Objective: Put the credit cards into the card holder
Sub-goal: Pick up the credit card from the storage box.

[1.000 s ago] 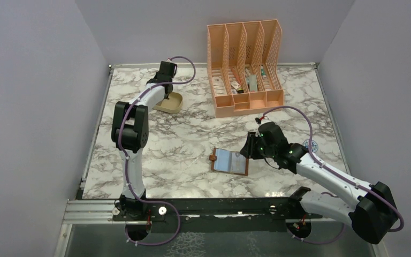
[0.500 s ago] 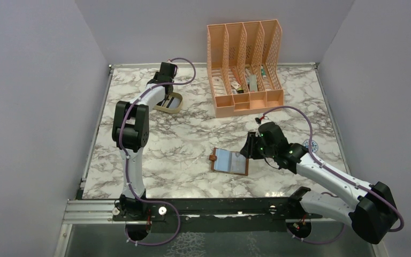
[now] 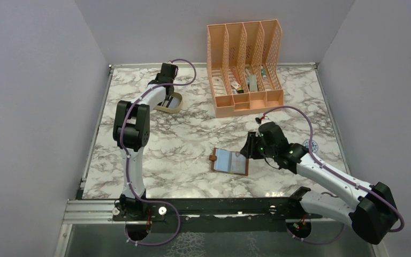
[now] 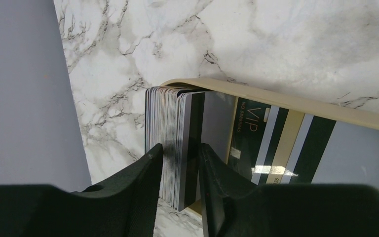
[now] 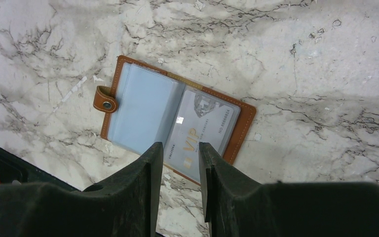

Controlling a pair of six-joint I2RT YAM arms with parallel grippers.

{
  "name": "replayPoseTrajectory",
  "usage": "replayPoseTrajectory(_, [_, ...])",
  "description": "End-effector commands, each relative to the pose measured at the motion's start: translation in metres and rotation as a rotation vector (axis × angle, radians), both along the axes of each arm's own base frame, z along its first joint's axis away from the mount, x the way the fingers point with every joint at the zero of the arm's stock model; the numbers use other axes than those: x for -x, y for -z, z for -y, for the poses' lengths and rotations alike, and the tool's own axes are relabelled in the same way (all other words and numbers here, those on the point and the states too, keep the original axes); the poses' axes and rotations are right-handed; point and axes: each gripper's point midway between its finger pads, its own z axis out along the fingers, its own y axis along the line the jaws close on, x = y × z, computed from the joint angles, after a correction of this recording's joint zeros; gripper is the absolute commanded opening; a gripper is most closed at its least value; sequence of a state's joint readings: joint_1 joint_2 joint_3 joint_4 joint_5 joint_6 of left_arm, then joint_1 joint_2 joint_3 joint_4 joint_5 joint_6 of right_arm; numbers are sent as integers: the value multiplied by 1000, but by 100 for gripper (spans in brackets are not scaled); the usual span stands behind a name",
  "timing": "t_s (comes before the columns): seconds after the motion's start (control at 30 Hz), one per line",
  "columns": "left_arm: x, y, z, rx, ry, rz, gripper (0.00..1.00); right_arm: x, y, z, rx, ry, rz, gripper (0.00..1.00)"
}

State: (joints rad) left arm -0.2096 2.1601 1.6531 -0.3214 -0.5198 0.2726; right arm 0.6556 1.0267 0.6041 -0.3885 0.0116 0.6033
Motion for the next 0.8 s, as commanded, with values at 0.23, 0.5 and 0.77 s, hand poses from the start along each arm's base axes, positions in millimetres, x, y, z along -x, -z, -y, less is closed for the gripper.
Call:
replayPoseTrajectory(0.23, [-2,-18,-12,-39,-30,32,29,-8,-13,-3,-16,11,55,33])
replayPoseTrajectory(0.5, [-2,-24,-12,-42,-28,40,27,-9,-14,-4,-19,8,57,33])
replayPoseTrajectory(0.77, [-2,-27,-12,-43,-29,44,26,-9,-15,-4,-21,6,60,33])
